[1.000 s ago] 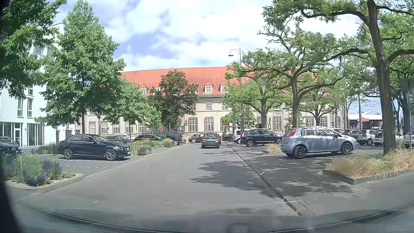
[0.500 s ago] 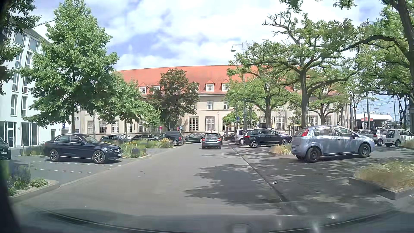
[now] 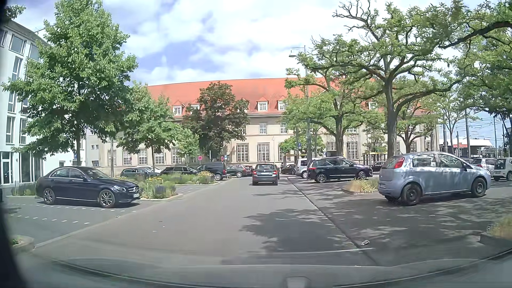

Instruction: Follow the waypoints while adhering to traffic rules and regulations

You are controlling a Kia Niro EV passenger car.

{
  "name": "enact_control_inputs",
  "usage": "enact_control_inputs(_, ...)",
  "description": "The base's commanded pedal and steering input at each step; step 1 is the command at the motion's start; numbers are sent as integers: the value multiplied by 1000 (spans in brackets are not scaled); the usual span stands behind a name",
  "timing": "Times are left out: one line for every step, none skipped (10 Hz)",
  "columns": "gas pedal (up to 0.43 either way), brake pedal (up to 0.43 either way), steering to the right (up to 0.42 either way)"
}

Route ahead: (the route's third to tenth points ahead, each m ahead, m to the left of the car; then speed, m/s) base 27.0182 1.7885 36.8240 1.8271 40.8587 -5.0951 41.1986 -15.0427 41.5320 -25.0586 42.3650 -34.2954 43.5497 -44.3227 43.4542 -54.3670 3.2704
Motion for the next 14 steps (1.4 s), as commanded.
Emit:
enact_control_inputs(0,30,-24)
enact_control_inputs(0,30,-24)
enact_control_inputs(0,30,-23)
enact_control_inputs(0,30,-22)
enact_control_inputs(0,30,-22)
enact_control_inputs(0,30,-20)
enact_control_inputs(0,30,-18)
enact_control_inputs(0,30,-17)
enact_control_inputs(0,30,-14)
enact_control_inputs(0,24,-9)
enact_control_inputs(0,30,-5)
enact_control_inputs(0,30,-5)
enact_control_inputs(0,30,-5)
enact_control_inputs(0,30,-5)
